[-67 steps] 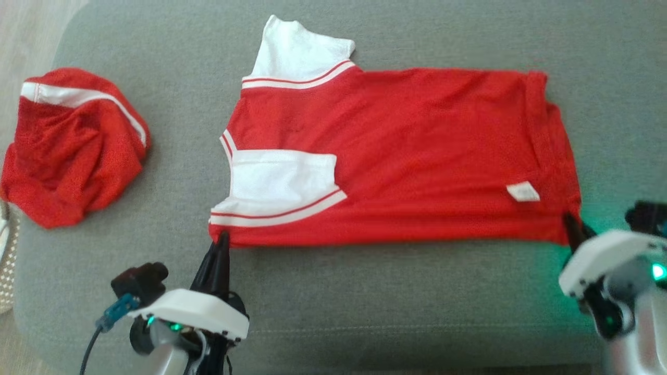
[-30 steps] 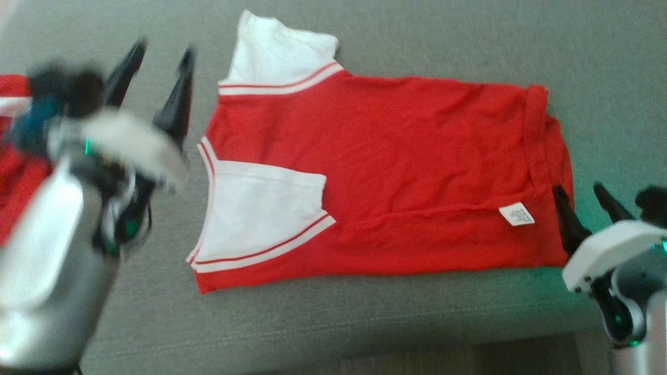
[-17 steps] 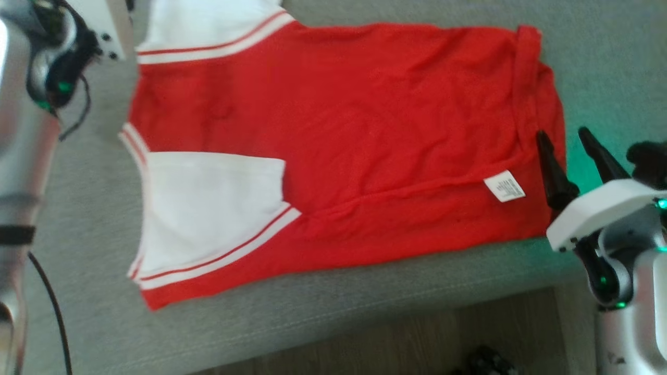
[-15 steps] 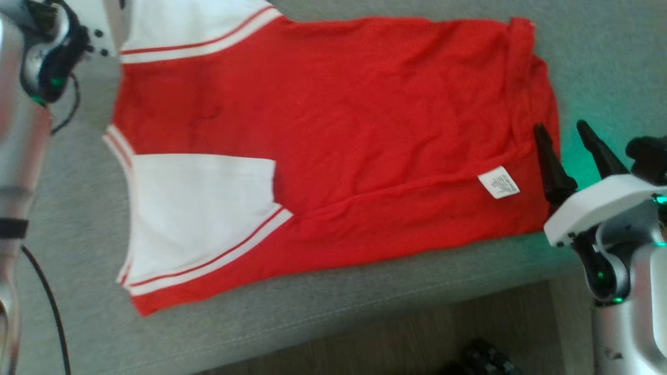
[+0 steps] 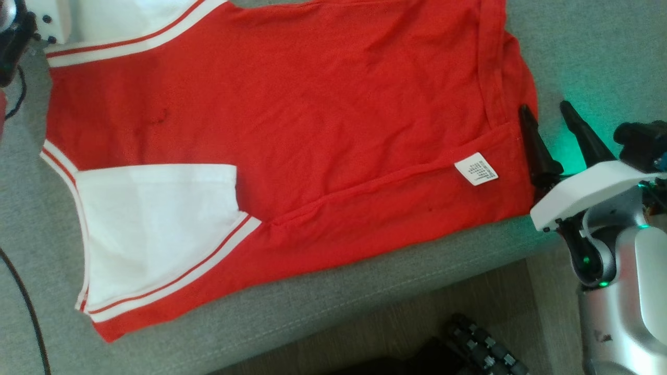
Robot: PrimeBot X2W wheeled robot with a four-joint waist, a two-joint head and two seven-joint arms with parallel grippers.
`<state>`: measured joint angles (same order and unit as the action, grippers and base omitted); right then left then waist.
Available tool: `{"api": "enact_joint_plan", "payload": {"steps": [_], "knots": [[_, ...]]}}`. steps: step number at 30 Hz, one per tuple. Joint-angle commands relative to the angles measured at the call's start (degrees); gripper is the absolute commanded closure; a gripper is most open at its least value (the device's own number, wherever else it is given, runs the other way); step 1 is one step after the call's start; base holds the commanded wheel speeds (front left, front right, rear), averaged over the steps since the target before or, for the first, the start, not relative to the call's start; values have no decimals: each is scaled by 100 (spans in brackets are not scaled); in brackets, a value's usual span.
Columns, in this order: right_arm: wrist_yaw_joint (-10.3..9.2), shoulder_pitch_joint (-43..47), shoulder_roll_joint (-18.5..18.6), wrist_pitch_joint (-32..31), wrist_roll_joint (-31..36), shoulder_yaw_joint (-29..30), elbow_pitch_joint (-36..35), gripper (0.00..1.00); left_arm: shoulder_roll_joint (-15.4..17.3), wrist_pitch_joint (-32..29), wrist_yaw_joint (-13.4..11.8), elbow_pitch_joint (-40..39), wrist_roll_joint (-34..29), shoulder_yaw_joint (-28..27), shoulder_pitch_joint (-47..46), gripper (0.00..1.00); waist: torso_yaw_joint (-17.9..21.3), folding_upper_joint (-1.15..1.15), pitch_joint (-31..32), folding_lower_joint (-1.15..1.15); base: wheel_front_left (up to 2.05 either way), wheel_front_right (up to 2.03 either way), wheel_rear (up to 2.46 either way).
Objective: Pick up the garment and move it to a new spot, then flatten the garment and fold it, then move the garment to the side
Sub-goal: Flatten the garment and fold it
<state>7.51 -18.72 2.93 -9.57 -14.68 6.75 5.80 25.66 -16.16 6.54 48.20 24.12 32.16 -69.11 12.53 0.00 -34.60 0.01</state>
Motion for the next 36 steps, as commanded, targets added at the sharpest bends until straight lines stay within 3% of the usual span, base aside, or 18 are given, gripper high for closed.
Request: {"api": "enact_joint_plan", "payload": {"steps": [1, 5, 6, 8, 19, 30, 33, 34, 36], "knots": [[-2, -17, -1, 7, -20, -125, -49, 0, 287, 53, 5, -29, -13, -104, -232, 0, 35, 0, -28, -1, 0, 0, 0], [-2, -116, -2, 21, -13, -153, 17, 0, 204, -18, 51, 175, 130, -34, -283, 0, 73, 0, -45, -1, 0, 0, 0], [-2, -145, -2, 14, -11, -161, 21, 0, 183, -47, 63, 198, 169, 8, -284, 19, 74, 0, -38, -1, 0, 0, 0], [-2, -220, -3, -18, -62, -222, 17, 0, 171, 11, 78, 193, 207, 98, -295, 100, 67, 0, -14, -1, 0, 0, 0], [-2, -1235, 205, -856, -667, -841, 107, 0, 96, 675, 93, -45, 540, 637, -230, 100, -208, 0, 281, -1, 0, 0, 0], [-2, -2066, 280, -1328, -810, -692, 866, 0, 131, 1087, 94, -302, 951, 1151, -287, 100, -571, 0, 408, -1, 0, 0, 0], [-2, -2221, 262, -1364, -861, -604, 1074, 27, 153, 1221, 94, -305, 1041, 1269, -298, 100, -619, 0, 441, -1, 0, 0, 0], [-2, -2267, 251, -1371, -880, -570, 1139, 46, 159, 1258, 94, -299, 1069, 1311, -297, 100, -631, 0, 453, -1, 0, 0, 0], [-2, -2350, 239, -1369, -893, -506, 1252, 66, 172, 1333, 94, -287, 1127, 1391, -302, 100, -655, 0, 467, -1, 0, 0, 0]]}}
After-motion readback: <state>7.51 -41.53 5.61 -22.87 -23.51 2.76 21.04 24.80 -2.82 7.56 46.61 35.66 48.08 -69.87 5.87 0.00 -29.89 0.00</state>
